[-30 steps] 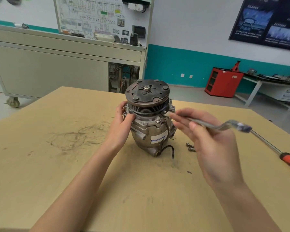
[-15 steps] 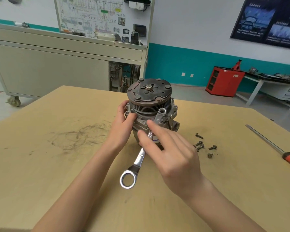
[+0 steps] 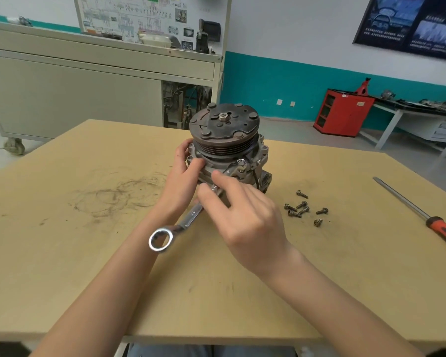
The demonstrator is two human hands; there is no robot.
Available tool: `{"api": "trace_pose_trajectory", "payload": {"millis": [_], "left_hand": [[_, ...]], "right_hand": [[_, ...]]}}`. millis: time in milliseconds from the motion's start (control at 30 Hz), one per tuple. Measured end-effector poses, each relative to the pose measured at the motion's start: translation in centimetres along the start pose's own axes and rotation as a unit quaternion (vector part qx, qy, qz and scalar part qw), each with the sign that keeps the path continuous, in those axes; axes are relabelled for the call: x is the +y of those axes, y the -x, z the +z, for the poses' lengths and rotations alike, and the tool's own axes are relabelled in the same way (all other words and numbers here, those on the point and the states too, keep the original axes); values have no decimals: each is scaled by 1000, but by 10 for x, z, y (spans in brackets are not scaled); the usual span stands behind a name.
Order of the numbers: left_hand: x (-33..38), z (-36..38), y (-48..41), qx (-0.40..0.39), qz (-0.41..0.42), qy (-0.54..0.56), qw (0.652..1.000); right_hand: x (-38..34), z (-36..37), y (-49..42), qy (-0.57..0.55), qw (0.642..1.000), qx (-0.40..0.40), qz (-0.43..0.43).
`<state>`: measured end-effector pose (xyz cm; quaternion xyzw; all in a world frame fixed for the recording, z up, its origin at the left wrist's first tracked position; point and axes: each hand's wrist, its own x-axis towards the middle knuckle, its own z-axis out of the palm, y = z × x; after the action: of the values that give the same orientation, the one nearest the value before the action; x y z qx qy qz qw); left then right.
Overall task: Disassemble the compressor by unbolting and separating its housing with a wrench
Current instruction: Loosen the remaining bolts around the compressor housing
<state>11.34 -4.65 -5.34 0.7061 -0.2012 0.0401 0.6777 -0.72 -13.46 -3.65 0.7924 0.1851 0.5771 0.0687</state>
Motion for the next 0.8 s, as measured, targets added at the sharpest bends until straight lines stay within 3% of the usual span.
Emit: {"api": "trace_pose_trajectory", "payload": {"millis": [167,233,267,367,433,633,800], "left_hand": [[1,2,3,9,2,12,1000],[2,2,3,8,-9,15,1000],[3,2,3,5,-15,16,1000],[3,1,2,1,-16,16,1000],[2,1,3,3,-12,13,1000],[1,1,4,0,-12,19,1000],[1,-1,4,-6,-10,15,1000]], "right_hand": [[23,-4,18,-113,993,28,-9],[36,-8,31,-273,957,46,85],[42,-10,34,-377,910,48,168],[68,-11,29,-609,701,51,367],[91,-6,18,-665,617,16,421],[145,24,-26,-698,544,-158,439],[152,40,-31,-712,515,-185,441]]}}
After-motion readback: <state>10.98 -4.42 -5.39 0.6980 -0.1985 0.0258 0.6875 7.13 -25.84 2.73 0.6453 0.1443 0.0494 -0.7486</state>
